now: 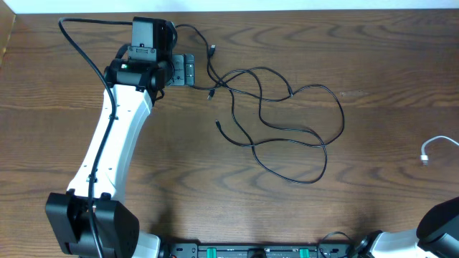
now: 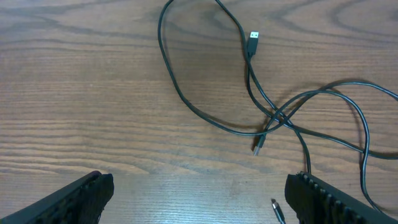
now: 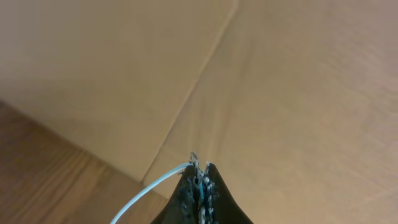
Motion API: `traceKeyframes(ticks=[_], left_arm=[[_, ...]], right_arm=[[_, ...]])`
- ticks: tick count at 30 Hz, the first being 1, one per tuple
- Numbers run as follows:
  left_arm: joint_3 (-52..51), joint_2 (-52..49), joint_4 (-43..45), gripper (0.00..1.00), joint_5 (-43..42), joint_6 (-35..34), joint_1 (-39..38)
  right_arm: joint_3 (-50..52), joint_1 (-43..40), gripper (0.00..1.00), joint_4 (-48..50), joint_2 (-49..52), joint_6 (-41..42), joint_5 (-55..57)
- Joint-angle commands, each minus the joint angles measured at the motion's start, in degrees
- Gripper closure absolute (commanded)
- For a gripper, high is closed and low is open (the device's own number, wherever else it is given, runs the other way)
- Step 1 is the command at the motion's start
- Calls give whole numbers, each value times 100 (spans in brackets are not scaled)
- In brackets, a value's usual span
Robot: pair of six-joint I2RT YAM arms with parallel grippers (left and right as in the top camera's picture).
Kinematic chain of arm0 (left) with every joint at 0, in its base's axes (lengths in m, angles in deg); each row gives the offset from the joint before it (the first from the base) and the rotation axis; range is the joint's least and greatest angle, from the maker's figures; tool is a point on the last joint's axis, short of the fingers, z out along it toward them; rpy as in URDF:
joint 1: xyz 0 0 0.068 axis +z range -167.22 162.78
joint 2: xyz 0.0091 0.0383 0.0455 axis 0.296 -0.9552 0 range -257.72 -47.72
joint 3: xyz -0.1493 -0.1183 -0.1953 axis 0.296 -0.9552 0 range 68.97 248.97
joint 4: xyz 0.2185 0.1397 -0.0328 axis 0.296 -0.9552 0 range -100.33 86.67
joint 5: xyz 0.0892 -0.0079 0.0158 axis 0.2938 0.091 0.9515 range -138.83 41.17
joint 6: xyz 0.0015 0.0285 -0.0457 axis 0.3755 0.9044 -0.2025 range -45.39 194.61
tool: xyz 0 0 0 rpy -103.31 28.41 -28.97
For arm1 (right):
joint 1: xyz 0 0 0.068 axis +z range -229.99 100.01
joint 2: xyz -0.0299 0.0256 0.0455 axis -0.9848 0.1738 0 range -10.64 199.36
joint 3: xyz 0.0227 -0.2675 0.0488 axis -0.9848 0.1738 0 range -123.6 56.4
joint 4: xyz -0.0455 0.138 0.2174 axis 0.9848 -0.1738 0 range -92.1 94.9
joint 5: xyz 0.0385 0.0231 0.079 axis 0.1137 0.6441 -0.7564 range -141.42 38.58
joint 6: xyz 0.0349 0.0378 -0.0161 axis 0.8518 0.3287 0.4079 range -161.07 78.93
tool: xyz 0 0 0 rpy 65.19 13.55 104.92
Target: Untangle cables
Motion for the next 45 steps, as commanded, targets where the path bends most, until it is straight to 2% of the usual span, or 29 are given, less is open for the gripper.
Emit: traceKeyframes(ticks=[1, 8, 12, 19, 37, 45], left_arm=[[-4, -31, -4, 7, 33, -11, 4], [-4, -31, -4, 7, 33, -11, 2], [-4, -31, -4, 7, 33, -11, 2], [-4, -31, -4, 7, 33, -11, 2], [-4, -31, -4, 7, 33, -11, 2], [-4, -31, -4, 7, 33, -11, 2]], right_arm=[[-33, -140, 99, 402, -83, 122, -188], [-33, -133, 99, 1617, -83, 118, -1429], [-33, -133, 99, 1845, -83, 249, -1665], [-33, -157, 99, 1388, 184, 328, -1753], [-33, -525, 99, 59, 1888, 612, -1757], [-33, -857, 83, -289, 2249, 831, -2505]])
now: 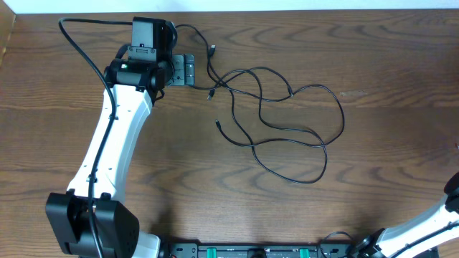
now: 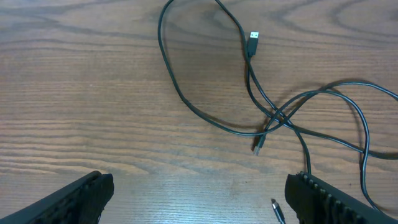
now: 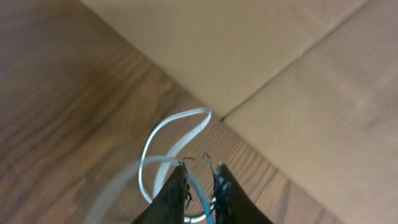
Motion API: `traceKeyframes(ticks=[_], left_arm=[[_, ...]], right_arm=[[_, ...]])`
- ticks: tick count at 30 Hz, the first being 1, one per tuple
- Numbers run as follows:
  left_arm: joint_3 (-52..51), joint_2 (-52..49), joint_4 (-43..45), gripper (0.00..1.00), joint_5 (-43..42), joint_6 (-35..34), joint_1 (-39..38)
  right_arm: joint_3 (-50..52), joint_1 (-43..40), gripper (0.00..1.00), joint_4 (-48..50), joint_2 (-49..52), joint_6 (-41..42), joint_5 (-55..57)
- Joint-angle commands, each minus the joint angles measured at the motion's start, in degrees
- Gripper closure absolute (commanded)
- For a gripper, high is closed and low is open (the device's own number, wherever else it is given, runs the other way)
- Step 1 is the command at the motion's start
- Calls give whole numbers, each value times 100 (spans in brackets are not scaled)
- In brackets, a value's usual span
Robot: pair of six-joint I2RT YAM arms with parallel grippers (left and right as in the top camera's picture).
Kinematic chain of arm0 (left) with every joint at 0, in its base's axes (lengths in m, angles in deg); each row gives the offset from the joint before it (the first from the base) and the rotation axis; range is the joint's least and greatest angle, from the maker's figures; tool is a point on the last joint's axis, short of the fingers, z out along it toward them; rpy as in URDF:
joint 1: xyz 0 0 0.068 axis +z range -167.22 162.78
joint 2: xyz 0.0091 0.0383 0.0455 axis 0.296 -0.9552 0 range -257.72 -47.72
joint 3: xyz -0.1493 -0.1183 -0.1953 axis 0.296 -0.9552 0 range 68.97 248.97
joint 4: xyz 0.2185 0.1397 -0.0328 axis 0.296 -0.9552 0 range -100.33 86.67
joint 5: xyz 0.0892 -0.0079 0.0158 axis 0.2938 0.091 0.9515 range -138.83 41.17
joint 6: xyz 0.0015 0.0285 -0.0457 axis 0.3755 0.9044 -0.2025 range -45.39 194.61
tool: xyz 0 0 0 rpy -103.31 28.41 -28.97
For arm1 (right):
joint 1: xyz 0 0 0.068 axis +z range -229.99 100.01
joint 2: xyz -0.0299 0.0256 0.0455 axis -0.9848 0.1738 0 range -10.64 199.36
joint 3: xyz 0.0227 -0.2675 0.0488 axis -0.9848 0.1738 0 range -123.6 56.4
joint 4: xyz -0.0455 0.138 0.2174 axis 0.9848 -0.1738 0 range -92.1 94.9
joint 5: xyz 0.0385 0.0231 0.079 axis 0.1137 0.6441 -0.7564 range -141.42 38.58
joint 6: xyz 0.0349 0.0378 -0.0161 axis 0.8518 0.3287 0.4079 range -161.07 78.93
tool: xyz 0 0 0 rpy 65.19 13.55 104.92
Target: Untangle cables
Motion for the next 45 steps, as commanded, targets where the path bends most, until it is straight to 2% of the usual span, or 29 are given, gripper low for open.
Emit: traceKeyframes(ticks=[1, 4, 5, 6, 11, 18, 20, 23, 28, 37, 43, 45], left_arm=[[-4, -31, -4, 7, 33, -11, 2], [-4, -31, -4, 7, 33, -11, 2], [-4, -31, -4, 7, 33, -11, 2], [-4, -31, -4, 7, 33, -11, 2], [-4, -31, -4, 7, 33, -11, 2], [-4, -31, -4, 7, 33, -11, 2], [-4, -31, -4, 7, 33, -11, 2], [-4, -31, -4, 7, 33, -11, 2], [-4, -31, -4, 7, 33, -11, 2], [-4, -31, -4, 7, 33, -11, 2], [-4, -31, -4, 7, 33, -11, 2], [-4, -31, -4, 7, 33, -11, 2]], right_arm=[[-35, -197, 76, -157, 125, 354, -448], [-35, -330, 44, -310, 118, 734, -627], [-35, -369, 15, -376, 116, 754, -780], [-35, -398, 1, -472, 116, 752, -892], [-35, -442, 1, -925, 116, 748, -1582], [-35, -356, 1, -1045, 87, 640, -3897], [-35, -275, 1, -1005, 59, 640, -4212], [-35, -81, 1, -973, -15, 619, -4293], [-35, 398, 1, -986, -184, 116, -4350], [-35, 1353, 1, -946, -229, -227, -5729], [-35, 2229, 1, -1488, -229, -890, -5796], [-35, 2511, 1, -1746, -227, -883, -5818]])
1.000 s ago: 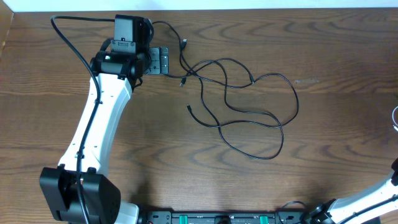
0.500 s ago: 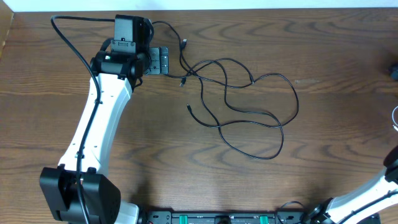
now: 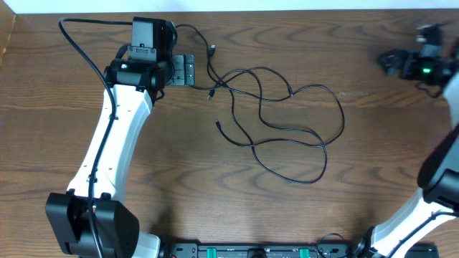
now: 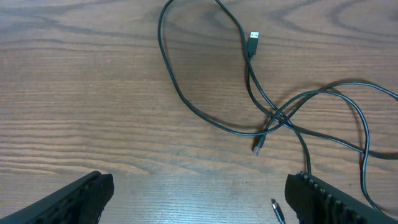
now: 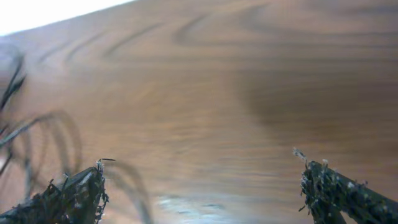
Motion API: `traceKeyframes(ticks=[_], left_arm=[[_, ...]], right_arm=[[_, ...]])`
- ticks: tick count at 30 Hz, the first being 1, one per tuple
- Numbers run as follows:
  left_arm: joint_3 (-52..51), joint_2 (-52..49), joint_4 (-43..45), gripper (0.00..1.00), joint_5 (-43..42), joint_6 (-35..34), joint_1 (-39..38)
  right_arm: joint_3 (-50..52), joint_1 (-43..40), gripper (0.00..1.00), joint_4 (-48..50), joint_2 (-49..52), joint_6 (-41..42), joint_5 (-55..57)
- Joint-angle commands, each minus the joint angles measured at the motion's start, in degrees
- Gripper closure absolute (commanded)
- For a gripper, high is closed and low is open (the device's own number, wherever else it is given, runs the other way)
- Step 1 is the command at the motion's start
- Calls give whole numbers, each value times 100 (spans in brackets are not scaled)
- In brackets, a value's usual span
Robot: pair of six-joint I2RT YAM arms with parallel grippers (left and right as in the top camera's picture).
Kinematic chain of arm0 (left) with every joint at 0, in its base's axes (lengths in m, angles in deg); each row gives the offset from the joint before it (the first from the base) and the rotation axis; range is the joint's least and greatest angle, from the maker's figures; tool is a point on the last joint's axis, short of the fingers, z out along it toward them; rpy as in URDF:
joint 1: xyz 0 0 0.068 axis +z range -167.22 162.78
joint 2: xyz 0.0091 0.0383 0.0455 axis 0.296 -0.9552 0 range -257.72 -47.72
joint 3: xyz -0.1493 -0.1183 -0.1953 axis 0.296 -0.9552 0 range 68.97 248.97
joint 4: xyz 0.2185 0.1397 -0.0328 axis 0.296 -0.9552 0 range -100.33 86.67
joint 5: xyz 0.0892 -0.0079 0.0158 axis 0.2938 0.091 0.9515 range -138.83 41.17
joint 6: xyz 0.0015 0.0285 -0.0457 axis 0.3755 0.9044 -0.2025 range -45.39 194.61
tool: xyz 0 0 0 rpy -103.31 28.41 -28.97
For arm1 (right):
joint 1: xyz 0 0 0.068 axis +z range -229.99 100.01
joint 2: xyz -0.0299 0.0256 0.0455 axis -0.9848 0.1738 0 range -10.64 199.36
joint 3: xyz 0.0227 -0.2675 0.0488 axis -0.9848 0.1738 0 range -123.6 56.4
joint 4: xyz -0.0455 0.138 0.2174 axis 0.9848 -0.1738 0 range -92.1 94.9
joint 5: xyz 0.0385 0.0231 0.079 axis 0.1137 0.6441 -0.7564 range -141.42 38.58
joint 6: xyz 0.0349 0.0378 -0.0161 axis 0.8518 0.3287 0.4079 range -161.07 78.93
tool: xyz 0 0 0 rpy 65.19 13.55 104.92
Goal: Untangle cables
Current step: 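Bring the empty right gripper back over the black cables, then lower the right gripper onto a black cable mid-table and grasp it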
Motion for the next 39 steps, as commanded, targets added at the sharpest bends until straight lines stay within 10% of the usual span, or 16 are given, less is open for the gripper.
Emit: traceKeyframes(ticks=[1, 22, 39], left_arm=[[-4, -31, -4, 7, 33, -9, 2], [-4, -31, -4, 7, 33, -9, 2], [-4, -31, -4, 7, 33, -9, 2]], right_arm=[[-35, 485, 1, -354, -212, -341, -256], [127, 2852, 5, -3224, -205, -2164, 1401], [1497, 3134, 13, -2568, -203, -2673, 1255]])
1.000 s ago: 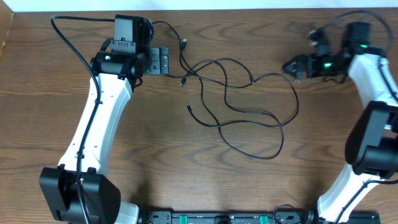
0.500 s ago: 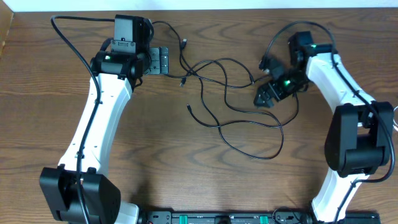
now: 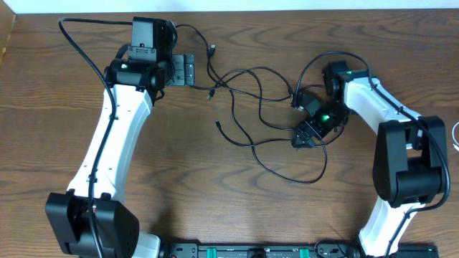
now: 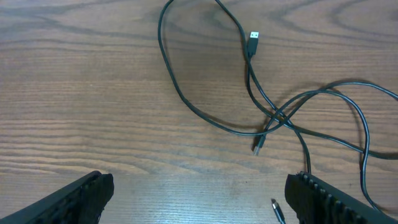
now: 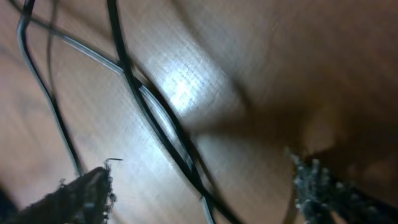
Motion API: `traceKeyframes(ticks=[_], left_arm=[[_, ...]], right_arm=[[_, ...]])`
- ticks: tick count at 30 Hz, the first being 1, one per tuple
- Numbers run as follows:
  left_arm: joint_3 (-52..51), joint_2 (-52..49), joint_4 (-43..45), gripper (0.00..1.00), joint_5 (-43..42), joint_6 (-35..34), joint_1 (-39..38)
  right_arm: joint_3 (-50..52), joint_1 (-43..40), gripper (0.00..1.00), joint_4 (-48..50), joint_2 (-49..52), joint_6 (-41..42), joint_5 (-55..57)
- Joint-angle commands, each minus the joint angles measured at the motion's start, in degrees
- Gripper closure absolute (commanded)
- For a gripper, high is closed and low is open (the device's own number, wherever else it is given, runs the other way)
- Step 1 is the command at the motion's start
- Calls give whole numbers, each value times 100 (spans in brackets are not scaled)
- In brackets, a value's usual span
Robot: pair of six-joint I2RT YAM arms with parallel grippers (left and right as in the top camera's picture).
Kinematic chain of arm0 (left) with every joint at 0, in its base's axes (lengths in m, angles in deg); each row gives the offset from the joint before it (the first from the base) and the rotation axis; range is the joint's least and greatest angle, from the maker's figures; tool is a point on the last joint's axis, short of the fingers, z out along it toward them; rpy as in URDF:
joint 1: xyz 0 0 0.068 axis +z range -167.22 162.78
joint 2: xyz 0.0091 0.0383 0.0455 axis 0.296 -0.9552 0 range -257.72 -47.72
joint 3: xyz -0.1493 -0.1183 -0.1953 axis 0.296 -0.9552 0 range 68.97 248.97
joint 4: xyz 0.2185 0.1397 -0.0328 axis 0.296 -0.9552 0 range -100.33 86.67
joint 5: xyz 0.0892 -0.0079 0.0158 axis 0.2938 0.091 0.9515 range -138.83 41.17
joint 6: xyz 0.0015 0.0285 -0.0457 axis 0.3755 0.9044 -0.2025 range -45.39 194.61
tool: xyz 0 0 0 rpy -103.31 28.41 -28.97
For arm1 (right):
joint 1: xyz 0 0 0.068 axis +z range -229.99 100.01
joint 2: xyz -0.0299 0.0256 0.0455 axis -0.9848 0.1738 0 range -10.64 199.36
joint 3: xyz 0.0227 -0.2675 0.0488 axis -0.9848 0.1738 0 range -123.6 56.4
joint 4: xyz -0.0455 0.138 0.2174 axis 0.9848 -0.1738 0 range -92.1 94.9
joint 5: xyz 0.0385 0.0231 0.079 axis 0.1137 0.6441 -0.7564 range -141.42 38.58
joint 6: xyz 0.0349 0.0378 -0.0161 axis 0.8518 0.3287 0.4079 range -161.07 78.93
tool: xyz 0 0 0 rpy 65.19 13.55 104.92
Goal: Untangle cables
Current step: 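Lower the right gripper onto a black cable mid-table and grasp it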
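Note:
Black cables point(image 3: 259, 70) lie looped and crossed over each other on the middle of the brown table point(image 3: 373, 43). My right gripper point(image 3: 303, 136) hangs low over the right side of the tangle. In the right wrist view it point(image 5: 202, 183) is open, with a black cable point(image 5: 155, 118) running on the wood between its fingers. My left gripper point(image 3: 189, 70) is at the tangle's upper left end, open point(image 4: 199, 202) over bare wood. In front of it lie a cable point(image 4: 211, 122), a USB plug point(image 4: 253, 38) and a second plug end point(image 4: 258, 147).
A sliver of white cable point(image 3: 456, 135) shows at the right edge of the table. A small loose plug tip point(image 4: 278, 211) lies close to my left gripper's right finger. The left arm's own black lead point(image 3: 79, 43) arcs over the table's back left.
My right gripper was open over the table's far back right corner; it is now open low over the right side of the black tangle. The left arm and the cables have not moved.
My right gripper was shut on a white cable at the table's right edge. Then its jaws stood slightly apart with the white cable looped below. Then it was open at the back right, and now over the black tangle. The left arm stayed still throughout.

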Motion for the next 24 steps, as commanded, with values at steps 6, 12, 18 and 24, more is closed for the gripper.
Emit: traceKeyframes(ticks=[6, 12, 18, 24], left_arm=[[-4, -31, -2, 7, 33, -11, 2], [-4, -31, -2, 7, 33, -11, 2], [-4, -31, -2, 7, 33, -11, 2], [-4, -31, -2, 7, 33, -11, 2]], right_arm=[[389, 116, 54, 931, -68, 72, -87], [389, 116, 98, 1526, -68, 673, -87], [389, 116, 99, 1733, -70, 1014, -87], [389, 116, 99, 1797, -70, 1200, -90]])
